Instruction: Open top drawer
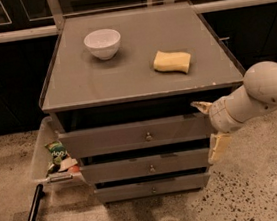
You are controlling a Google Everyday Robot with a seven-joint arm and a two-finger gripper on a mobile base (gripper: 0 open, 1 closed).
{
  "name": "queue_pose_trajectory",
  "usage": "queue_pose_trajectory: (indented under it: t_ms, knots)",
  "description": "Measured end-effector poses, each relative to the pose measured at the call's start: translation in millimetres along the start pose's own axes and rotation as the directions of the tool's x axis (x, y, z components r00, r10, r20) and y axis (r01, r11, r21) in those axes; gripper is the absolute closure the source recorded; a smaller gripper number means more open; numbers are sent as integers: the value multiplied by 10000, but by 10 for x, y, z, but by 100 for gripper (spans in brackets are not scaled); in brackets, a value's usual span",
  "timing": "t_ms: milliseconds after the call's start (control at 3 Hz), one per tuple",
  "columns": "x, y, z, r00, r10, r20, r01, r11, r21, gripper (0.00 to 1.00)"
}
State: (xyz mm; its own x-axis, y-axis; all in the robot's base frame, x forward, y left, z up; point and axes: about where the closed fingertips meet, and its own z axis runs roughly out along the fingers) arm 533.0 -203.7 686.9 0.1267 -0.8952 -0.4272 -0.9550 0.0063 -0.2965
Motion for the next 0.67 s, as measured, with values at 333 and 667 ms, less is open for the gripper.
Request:
queue_pose_trajectory:
  t_ms: [333,667]
  knots:
    - [-20,-137,113,9976,-666,-166,675,9962,555,0]
    - [14,-282,231,9951,-972,-185,984,9919,805,0]
